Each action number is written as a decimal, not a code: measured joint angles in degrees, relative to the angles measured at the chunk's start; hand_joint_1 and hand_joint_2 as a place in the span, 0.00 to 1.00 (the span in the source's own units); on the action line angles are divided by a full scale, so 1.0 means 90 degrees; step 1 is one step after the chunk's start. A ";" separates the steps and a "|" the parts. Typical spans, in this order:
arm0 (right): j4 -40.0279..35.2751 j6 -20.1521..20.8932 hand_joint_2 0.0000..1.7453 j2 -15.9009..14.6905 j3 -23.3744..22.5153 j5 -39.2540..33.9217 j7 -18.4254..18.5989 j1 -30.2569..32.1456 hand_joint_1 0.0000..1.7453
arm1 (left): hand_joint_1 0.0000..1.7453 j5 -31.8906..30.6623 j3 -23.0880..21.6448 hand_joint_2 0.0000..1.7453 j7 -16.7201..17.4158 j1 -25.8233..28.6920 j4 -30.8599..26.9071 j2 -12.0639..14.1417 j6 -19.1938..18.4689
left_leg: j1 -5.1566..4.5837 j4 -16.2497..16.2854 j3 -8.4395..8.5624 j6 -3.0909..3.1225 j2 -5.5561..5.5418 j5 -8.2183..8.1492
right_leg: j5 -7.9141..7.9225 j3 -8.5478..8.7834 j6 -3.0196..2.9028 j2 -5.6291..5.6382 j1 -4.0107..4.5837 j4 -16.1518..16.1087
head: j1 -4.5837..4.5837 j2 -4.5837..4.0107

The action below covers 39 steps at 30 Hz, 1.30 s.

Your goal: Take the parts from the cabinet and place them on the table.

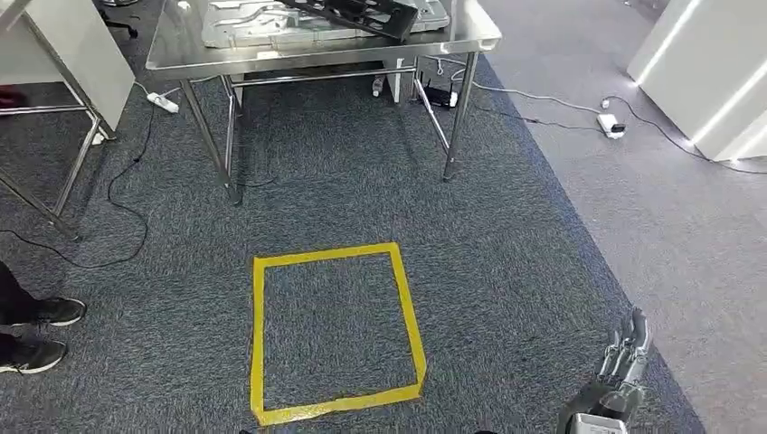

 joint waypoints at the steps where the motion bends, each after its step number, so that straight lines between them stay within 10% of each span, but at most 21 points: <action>1: 0.0070 0.0124 0.00 0.0015 -0.0092 -0.0095 0.0002 0.0000 0.00 | 0.00 0.0002 0.0010 0.00 0.0000 -0.0001 0.0000 0.0000 0.0010 | -0.0005 0.0024 -0.0090 -0.0013 -0.0004 0.0049 | 0.0164 0.0353 -0.0040 0.0004 0.0002 -0.0409 | 0.0000 0.0000; 4: 0.0491 0.0700 0.00 0.0148 -0.0493 -0.0230 0.0007 -0.0069 0.00 | 0.00 0.0012 0.0075 0.00 0.0002 0.0000 0.0000 -0.0024 0.0024 | -0.0041 0.0084 -0.0185 -0.0100 -0.0013 0.0161 | -0.0245 0.1509 -0.0189 -0.0010 0.0062 -0.2043 | -0.0005 0.0000; 8: 0.1586 0.1282 0.00 0.0471 -0.1448 -0.0075 0.0007 -0.0256 0.00 | 0.00 0.0012 0.0129 0.00 0.0024 0.0000 0.0000 -0.0051 0.0036 | -0.0013 0.0151 -0.0279 -0.0256 -0.0005 0.0222 | -0.0186 0.1428 -0.0346 -0.0039 0.0027 -0.2238 | -0.0005 0.0000; 12: 0.2441 0.1265 0.00 0.0578 -0.1892 -0.0116 0.0007 -0.0430 0.00 | 0.00 0.0012 0.0146 0.00 0.0027 0.0023 0.0000 -0.0056 0.0049 | 0.0004 0.1748 -0.0902 -0.0338 -0.0060 -0.0849 | -0.0073 0.1228 -0.0464 -0.0040 0.0067 -0.2195 | -0.0012 0.0000; 14: 0.2829 0.1361 0.00 0.0626 -0.2099 0.0012 0.0007 -0.0523 0.00 | 0.00 0.0012 0.0148 0.00 0.0032 0.0041 0.0000 -0.0056 0.0049 | 0.0005 0.1982 -0.0880 -0.0347 -0.0060 -0.0808 | -0.0038 0.1134 -0.0452 -0.0020 0.0078 -0.2142 | -0.0012 0.0000; 17: 0.3619 0.1576 0.00 0.0719 -0.2567 0.0343 0.0007 -0.0789 0.00 | 0.00 0.0012 0.0153 0.00 0.0034 0.0045 0.0000 -0.0056 0.0051 | 0.0004 0.0528 0.0052 -0.0276 -0.0118 -0.0159 | -0.0033 0.1049 -0.0425 0.0065 0.0080 -0.2022 | -0.0012 0.0000; 18: 0.3780 0.1588 0.00 0.0755 -0.2655 0.0372 0.0010 -0.0859 0.00 | 0.00 0.0015 0.0163 0.00 0.0034 0.0042 0.0000 -0.0056 0.0051 | 0.0000 0.0156 0.0224 -0.0214 -0.0260 -0.0263 | -0.0032 0.1005 -0.0410 0.0078 0.0061 -0.1986 | -0.0010 0.0000; 23: 0.5275 0.1704 0.00 0.0755 -0.3439 0.0377 0.0005 -0.1247 0.00 | 0.00 0.0054 0.0267 0.00 0.0063 0.0045 0.0000 -0.0105 0.0070 | 0.0051 -0.0033 0.0248 -0.0077 -0.0179 -0.0123 | -0.0002 0.0927 -0.0210 0.0162 0.0096 -0.1925 | -0.0010 0.0000; 28: 0.5927 0.1707 0.00 0.0743 -0.3720 0.0377 0.0002 -0.1417 0.00 | 0.00 0.0058 0.0279 0.00 0.0066 0.0062 0.0000 -0.0121 0.0070 | 0.0040 -0.0032 0.0172 -0.0016 0.0001 -0.0085 | -0.0927 -0.0020 -0.0054 0.0094 0.0014 -0.0015 | 0.0014 0.0000; 30: 0.6078 0.1704 0.00 0.0741 -0.3776 0.0377 0.0002 -0.1420 0.00 | 0.00 0.0061 0.0282 0.00 0.0068 0.0060 0.0000 -0.0121 0.0070 | 0.0044 -0.0008 0.0171 -0.0027 0.0065 -0.0093 | -0.0602 0.0105 -0.0018 0.0058 -0.0043 -0.0276 | 0.0012 0.0000; 32: 0.6237 0.1661 0.00 0.0729 -0.3856 0.0443 0.0002 -0.1493 0.00 | 0.00 0.0061 0.0284 0.00 0.0070 0.0054 0.0000 -0.0129 0.0070 | 0.0055 0.0035 0.0184 -0.0078 0.0136 -0.0128 | -0.0019 0.0702 -0.0011 -0.0065 -0.0070 -0.1431 | 0.0012 0.0000; 33: 0.6380 0.1646 0.00 0.0724 -0.3924 0.0528 0.0015 -0.1558 0.00 | 0.00 0.0061 0.0289 0.00 0.0070 0.0053 0.0000 -0.0131 0.0073 | 0.0047 0.0056 0.0183 -0.0116 0.0170 -0.0152 | 0.0028 0.0895 -0.0031 -0.0280 -0.0058 -0.1862 | 0.0017 0.0000; 38: 0.7889 0.1469 0.00 0.0568 -0.4668 0.0700 0.0384 -0.1978 0.00 | 0.00 0.0087 0.0411 0.00 0.0066 0.0019 0.0000 -0.0160 0.0139 | 0.0018 0.0074 0.0222 -0.0310 0.0320 -0.0206 | 0.0047 0.0888 -0.0252 -0.0096 0.0001 -0.1948 | 0.0002 0.0000; 39: 0.8107 0.1393 0.00 0.0563 -0.4762 0.0744 0.0562 -0.1999 0.00 | 0.00 0.0092 0.0432 0.00 0.0066 0.0022 0.0000 -0.0160 0.0156 | 0.0056 0.0195 0.0187 -0.0340 0.0185 -0.0317 | 0.0067 0.0913 -0.0289 -0.0075 -0.0010 -0.1965 | 0.0002 0.0000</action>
